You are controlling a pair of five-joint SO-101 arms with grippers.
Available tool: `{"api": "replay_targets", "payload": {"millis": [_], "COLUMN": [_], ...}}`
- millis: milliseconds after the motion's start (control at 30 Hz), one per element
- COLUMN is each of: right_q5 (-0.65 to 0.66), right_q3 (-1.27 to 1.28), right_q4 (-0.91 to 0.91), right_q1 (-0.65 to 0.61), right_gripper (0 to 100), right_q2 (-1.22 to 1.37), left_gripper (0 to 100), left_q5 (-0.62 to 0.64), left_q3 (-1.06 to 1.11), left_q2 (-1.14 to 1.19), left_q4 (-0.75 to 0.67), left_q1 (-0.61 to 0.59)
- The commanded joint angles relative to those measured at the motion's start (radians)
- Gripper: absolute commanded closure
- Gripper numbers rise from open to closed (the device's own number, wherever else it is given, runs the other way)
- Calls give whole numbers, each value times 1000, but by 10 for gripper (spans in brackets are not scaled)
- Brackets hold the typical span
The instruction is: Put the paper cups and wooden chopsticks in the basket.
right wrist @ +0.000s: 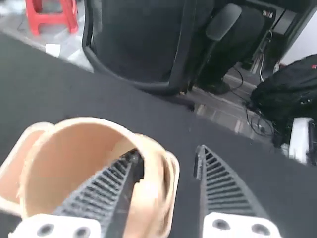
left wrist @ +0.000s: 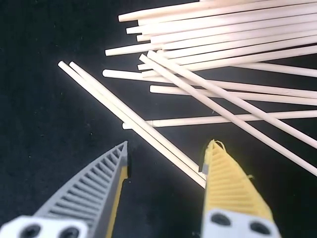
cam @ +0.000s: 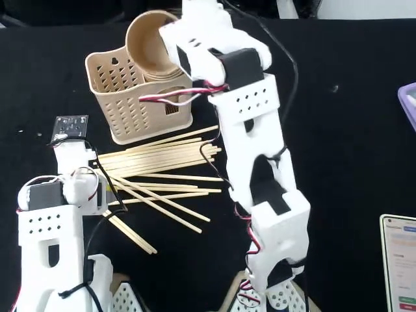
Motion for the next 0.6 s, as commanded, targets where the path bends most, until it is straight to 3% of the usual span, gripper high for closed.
{"api": "replay_targets", "payload": {"millis": [0, 200, 567], "right_q5": [9, 3, 12], "right_q3": [-38, -38, -28], "right_q4": [-103, -137, 250], "right_q1": [-21, -23, -18], "right_gripper": [825, 825, 824], "right_q2": [-13, -61, -277], "left_gripper": [754, 754, 754], "left_q5": [5, 5, 5], "left_q3": [-50, -50, -58], "left_q2": [-15, -15, -15], "left_q4": [-11, -9, -5], "left_q1": [-4, -4, -4]}}
